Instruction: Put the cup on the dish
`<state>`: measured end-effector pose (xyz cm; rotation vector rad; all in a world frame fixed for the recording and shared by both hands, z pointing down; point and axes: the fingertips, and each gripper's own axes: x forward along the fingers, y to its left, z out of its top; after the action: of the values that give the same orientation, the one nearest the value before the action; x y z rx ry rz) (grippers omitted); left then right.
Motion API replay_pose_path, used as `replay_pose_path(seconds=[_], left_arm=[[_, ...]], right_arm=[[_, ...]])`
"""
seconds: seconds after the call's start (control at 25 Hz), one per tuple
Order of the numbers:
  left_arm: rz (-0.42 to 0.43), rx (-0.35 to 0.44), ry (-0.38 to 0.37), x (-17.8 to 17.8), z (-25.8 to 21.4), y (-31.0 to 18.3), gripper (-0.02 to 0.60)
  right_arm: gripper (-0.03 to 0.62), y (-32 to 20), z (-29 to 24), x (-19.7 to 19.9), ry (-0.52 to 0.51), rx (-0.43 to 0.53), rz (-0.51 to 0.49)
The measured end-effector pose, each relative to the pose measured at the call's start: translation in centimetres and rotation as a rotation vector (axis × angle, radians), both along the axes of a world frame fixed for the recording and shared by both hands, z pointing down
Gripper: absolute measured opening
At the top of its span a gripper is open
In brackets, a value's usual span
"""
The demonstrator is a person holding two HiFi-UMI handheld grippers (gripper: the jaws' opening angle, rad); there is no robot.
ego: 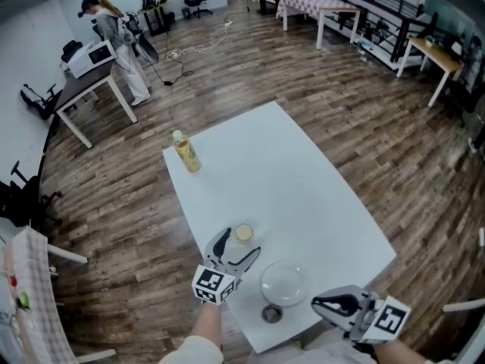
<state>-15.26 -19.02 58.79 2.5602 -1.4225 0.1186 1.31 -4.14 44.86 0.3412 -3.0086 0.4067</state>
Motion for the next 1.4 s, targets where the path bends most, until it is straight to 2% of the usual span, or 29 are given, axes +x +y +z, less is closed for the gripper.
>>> replay_pose_path(seconds=[0.32, 0.8, 1.04, 1.16, 1.4], left_arm=[[-0.004, -0.053, -0.091, 0.1, 3.0, -1.9, 0.399], [0.0, -0.182, -0.216, 0.1, 6.7, -3.1, 0.355], [-0.022, -0.186, -0.205, 0.1, 7.4, -3.5, 0.317], [-0.031, -0.203, -0.211, -0.4, 7.7, -3.5, 0.27], [-0.02, -0.202, -0.21, -0.6, 7.6, -3.4, 0.267]], right_arm=[[0.034, -0.6, 0.1, 0.0, -0.006, -0.012, -0.004], [0.034, -0.9, 0.5, 0.7, 0.008, -0.016, -0.001], [0.034, -1.0, 0.4, 0.9, 0.009, -0.011, 0.007], [0.034, -1.0, 0.9, 1.1, 0.026, -0.025, 0.01], [0.034, -0.6, 1.2, 1.1, 0.034, 0.0, 0.013]])
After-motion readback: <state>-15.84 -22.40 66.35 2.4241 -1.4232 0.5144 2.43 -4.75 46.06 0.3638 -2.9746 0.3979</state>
